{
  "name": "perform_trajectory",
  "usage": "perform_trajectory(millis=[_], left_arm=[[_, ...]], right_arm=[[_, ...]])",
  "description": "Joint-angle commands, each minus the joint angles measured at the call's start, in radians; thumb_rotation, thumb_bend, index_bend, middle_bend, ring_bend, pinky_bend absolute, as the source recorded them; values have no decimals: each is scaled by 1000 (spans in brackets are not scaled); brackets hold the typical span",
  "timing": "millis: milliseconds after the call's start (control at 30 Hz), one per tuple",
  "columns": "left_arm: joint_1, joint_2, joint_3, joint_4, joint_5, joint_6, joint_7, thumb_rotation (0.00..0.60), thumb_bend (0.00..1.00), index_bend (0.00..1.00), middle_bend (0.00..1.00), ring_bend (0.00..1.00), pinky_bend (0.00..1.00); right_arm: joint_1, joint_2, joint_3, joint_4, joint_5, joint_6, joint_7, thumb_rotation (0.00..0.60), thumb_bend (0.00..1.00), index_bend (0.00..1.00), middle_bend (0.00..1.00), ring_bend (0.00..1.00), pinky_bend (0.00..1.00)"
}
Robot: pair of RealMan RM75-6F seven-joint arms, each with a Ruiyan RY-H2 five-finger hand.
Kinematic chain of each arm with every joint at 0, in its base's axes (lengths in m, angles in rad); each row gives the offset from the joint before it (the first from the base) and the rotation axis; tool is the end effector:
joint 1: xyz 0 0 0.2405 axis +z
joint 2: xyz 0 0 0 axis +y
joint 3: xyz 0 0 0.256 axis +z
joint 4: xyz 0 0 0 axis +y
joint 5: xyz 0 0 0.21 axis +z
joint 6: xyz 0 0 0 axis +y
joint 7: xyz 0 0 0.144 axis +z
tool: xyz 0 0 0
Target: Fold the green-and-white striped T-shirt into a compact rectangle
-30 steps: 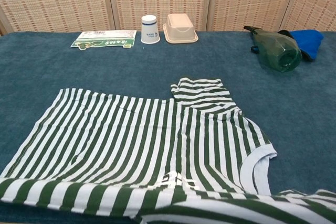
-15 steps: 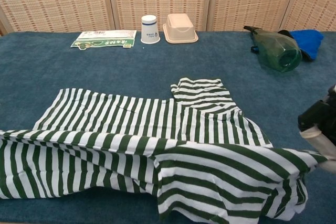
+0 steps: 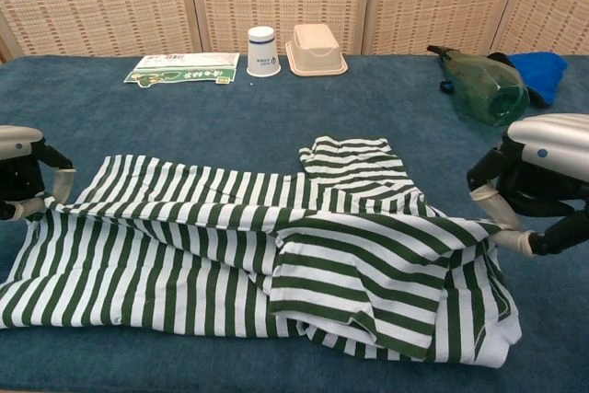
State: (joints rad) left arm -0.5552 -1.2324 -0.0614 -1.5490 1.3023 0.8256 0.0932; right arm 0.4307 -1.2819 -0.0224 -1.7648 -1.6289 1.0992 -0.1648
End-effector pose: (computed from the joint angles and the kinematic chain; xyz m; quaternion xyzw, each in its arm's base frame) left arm -0.2541 0.2997 0.0539 -0.7598 -0.4296 -0.2643 0.4103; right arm -0.1897 -0.2215 0.0359 0.7799 -0.3604 0.3901 0.3313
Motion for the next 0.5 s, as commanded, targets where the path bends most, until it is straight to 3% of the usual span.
perform_trajectory(millis=[33,500], left_arm=[[-38,-40,-17,57,-42,-35,44,600,560,551,932,866,947],[-124,-141,-32,211,-103,-78,140,600,554,548,921,859,944]], right_arm=[[10,-19,15,14,23,-13,-19,600,578,717,962,974,1000],[42,-77,56,57,102,-40,-97,600,579,717,962,974,1000]])
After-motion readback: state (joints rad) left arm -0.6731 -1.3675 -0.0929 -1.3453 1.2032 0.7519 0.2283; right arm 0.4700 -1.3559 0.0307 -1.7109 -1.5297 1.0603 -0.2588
